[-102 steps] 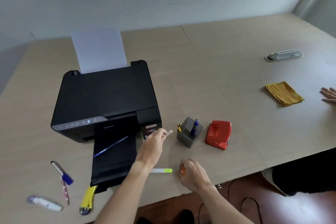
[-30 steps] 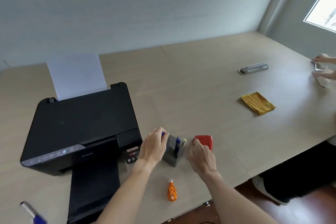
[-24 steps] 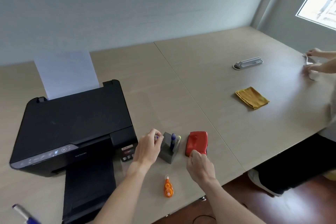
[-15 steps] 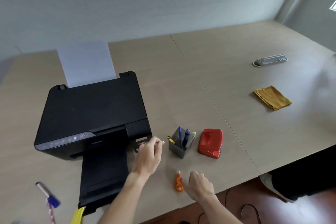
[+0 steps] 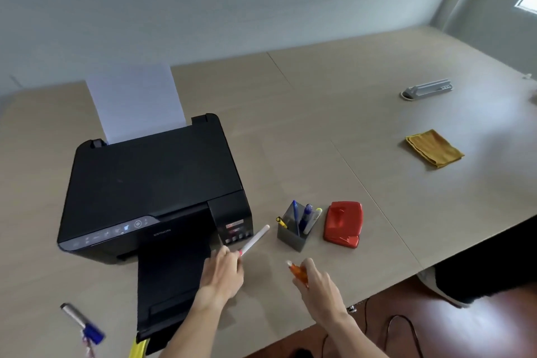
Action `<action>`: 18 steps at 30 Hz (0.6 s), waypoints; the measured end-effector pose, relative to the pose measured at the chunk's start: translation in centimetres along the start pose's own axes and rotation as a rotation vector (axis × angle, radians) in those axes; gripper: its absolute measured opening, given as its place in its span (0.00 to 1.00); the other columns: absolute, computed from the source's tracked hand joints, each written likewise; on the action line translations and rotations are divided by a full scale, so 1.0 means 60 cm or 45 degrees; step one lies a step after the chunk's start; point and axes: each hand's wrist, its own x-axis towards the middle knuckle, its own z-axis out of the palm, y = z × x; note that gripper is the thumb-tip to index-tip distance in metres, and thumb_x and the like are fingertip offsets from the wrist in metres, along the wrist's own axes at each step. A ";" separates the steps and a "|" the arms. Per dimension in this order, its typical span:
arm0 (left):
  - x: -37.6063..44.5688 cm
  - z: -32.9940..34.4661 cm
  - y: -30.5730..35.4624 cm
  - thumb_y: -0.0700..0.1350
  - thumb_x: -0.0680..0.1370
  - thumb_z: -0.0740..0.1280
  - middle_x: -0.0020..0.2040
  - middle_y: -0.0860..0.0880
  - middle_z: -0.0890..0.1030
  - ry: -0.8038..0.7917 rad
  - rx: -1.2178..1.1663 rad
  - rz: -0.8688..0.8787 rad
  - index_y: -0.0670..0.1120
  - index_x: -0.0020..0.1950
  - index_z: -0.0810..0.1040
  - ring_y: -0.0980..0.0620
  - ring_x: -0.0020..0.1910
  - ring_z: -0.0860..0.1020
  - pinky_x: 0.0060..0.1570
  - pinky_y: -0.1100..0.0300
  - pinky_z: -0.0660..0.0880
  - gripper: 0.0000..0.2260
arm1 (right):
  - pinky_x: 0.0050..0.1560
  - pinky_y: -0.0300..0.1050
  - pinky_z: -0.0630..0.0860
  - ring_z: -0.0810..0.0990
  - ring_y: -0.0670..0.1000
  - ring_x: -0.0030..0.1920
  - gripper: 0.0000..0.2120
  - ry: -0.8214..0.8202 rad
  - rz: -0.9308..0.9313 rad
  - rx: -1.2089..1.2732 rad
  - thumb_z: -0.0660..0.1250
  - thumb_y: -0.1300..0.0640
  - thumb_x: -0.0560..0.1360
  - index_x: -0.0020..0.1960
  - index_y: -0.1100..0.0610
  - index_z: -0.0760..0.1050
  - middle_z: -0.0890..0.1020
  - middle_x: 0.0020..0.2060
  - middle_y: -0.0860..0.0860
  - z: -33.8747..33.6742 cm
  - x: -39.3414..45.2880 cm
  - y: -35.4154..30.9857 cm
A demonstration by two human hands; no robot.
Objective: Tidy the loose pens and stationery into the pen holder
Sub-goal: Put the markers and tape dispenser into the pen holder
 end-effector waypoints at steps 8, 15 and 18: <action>0.036 0.027 0.043 0.48 0.80 0.60 0.61 0.46 0.75 -0.173 0.143 -0.061 0.44 0.65 0.76 0.46 0.62 0.73 0.58 0.55 0.73 0.17 | 0.36 0.46 0.70 0.75 0.55 0.35 0.07 0.514 -0.178 0.015 0.59 0.54 0.80 0.56 0.55 0.67 0.76 0.44 0.50 -0.106 0.006 0.013; 0.021 0.030 0.054 0.41 0.79 0.60 0.58 0.45 0.76 -0.173 0.112 -0.118 0.44 0.61 0.78 0.46 0.59 0.76 0.56 0.55 0.75 0.12 | 0.43 0.49 0.71 0.77 0.58 0.43 0.07 0.439 -0.254 -0.172 0.60 0.55 0.80 0.55 0.56 0.71 0.77 0.46 0.52 -0.151 0.053 -0.023; 0.012 0.026 0.046 0.38 0.79 0.62 0.56 0.45 0.78 -0.145 -0.015 -0.144 0.43 0.56 0.78 0.46 0.55 0.79 0.53 0.56 0.78 0.09 | 0.46 0.48 0.70 0.78 0.57 0.47 0.11 0.358 -0.246 -0.178 0.61 0.54 0.80 0.59 0.57 0.72 0.77 0.50 0.52 -0.147 0.063 -0.042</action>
